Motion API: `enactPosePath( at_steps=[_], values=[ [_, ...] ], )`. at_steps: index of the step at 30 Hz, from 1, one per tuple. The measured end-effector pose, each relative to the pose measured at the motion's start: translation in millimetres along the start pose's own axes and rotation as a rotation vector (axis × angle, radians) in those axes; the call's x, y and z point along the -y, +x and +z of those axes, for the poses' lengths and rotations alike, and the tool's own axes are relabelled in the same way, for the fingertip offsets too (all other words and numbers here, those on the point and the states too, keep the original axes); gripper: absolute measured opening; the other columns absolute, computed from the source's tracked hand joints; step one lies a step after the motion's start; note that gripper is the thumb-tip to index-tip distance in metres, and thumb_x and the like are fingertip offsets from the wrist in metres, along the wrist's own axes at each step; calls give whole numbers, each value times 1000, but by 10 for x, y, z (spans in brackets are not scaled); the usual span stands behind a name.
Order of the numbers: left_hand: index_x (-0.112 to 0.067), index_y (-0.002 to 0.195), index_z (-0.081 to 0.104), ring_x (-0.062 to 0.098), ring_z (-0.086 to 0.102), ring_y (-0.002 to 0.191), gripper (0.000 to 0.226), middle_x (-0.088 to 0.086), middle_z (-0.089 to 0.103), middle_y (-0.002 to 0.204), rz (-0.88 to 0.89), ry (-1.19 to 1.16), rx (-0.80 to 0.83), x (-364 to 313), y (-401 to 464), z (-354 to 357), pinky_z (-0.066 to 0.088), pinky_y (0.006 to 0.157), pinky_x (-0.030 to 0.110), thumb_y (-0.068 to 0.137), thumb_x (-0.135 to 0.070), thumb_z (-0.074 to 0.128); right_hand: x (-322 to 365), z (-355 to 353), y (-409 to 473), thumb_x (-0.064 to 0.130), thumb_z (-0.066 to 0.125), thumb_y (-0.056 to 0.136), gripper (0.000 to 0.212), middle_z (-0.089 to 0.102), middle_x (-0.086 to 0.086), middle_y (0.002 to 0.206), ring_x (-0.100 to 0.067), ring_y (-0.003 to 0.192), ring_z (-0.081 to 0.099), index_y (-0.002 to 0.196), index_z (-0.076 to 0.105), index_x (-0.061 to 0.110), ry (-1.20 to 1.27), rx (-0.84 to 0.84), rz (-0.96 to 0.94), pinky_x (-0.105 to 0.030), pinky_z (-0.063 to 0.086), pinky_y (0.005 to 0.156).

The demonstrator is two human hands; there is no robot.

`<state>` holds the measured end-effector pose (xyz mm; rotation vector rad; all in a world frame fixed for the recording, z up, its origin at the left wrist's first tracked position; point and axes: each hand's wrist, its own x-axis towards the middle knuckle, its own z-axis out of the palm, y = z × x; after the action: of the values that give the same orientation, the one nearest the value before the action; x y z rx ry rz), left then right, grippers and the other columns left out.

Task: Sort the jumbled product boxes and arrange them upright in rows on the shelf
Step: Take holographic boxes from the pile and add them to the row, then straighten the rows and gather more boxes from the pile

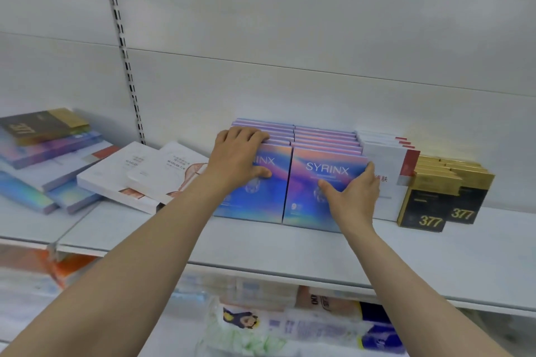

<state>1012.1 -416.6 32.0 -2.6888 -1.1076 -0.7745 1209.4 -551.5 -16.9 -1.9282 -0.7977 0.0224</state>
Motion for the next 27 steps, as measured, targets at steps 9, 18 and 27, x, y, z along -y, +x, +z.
enactPosePath(
  at_steps=[9,18,27],
  values=[
    [-17,141,45,24,43,129,67,6,49,141,-63,-317,62,339,-125,-734,35,104,34,85,-49,66,1091,-180,-24,31,66,90,57,45,-11,146,-28,138,34,141,49,13,-254,69,-424,-34,27,112],
    [-24,130,55,8,56,110,53,-5,60,129,-181,-425,-89,1620,-996,-1987,36,87,20,84,-47,69,2659,256,-903,42,61,94,43,53,5,141,-14,128,48,134,57,28,-199,352,-713,-21,32,99],
    [-19,123,60,-13,54,98,44,-11,61,115,-270,-495,-95,2691,-2123,-2308,39,85,7,85,-36,72,3114,1222,-2220,47,61,92,45,51,12,140,-5,125,46,135,55,34,-54,487,-699,-18,31,97]
  ],
)
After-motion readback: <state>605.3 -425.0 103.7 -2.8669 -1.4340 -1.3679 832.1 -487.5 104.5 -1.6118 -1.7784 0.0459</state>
